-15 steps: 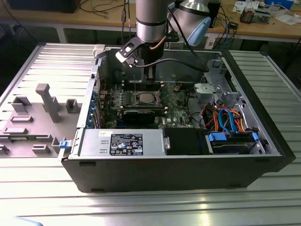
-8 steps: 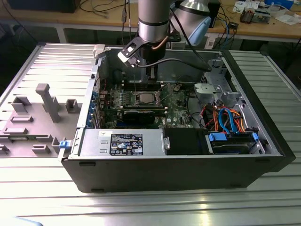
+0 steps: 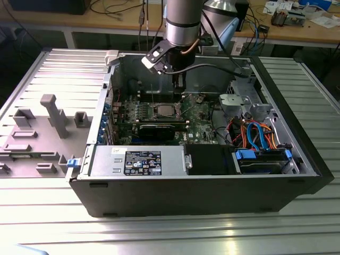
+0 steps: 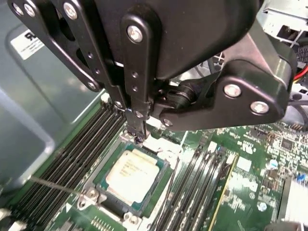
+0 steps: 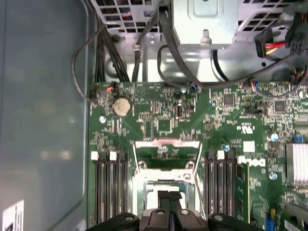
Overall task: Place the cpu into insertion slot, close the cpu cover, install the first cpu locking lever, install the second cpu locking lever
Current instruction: 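Close the cpu cover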
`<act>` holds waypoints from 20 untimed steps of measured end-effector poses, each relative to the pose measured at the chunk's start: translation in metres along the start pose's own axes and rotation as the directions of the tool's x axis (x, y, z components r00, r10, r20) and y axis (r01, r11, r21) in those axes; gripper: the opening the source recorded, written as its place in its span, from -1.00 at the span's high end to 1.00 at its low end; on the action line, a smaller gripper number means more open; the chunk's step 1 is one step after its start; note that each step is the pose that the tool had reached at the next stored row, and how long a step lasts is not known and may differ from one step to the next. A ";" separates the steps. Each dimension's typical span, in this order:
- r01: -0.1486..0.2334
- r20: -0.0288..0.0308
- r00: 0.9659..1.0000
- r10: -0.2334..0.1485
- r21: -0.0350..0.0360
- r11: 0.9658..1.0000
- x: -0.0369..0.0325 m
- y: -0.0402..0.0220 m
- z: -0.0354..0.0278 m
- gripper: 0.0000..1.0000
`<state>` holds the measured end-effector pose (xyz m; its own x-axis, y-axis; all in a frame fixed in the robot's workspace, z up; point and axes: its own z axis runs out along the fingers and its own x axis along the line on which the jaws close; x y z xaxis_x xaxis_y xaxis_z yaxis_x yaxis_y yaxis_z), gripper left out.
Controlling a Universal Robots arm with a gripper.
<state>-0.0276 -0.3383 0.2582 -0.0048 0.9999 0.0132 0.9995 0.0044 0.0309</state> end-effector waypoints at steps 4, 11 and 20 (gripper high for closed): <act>0.001 0.001 1.000 -0.001 0.006 1.000 0.0000 0.0169 -0.0084 0.79; 0.021 0.002 1.000 -0.021 0.010 1.000 0.0000 0.0408 -0.0070 0.79; 0.022 0.003 1.000 -0.022 0.013 1.000 0.0014 0.0570 -0.0042 0.79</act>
<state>0.0292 -0.3368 0.2642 -0.0270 0.9996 0.0098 0.9995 0.0268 0.0185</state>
